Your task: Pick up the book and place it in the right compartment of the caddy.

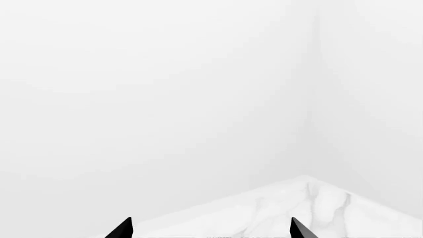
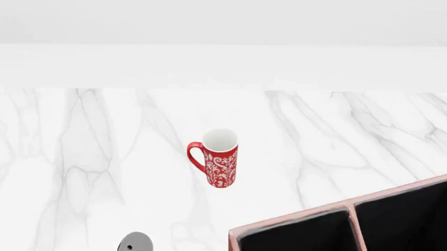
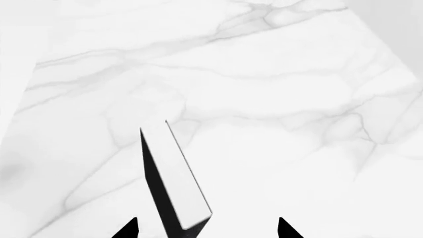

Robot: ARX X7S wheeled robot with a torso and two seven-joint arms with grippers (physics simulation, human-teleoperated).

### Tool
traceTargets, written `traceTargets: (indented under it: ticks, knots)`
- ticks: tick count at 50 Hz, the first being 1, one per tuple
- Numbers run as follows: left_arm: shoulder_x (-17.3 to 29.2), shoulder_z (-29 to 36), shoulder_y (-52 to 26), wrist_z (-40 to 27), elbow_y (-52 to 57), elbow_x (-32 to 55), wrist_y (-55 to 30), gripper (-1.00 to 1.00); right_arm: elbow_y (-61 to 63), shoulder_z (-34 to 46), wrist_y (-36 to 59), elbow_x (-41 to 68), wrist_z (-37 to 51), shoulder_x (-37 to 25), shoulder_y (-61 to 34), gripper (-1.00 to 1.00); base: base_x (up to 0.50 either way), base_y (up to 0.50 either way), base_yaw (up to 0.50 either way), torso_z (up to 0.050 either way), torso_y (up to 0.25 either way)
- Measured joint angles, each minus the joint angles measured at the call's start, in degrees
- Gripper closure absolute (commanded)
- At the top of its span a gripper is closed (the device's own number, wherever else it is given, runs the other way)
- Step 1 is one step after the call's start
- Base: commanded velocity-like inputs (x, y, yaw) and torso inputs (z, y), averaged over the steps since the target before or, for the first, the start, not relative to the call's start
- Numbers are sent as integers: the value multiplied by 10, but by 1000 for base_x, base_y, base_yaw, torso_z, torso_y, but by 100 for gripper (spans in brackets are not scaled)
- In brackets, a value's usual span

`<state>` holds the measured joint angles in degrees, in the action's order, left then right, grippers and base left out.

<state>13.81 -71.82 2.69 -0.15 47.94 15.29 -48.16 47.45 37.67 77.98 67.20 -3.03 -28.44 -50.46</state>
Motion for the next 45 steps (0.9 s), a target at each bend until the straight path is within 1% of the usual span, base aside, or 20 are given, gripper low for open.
traceTargets:
  ticks: [10,28,45]
  knots:
    - [-2,3,2,-1,-2,-1,4,-100,-18,27,-33,-43,-24,-2,2,-100,0,0,0,0,0]
    - [-6,8,5,-2,-10,-4,14,-100,-91,106,-130,-147,-95,2,29,-100,0,0,0,0,0]
    - [-6,8,8,-3,-11,-2,15,-100,-154,158,-195,-203,-144,10,48,-100,0,0,0,0,0]
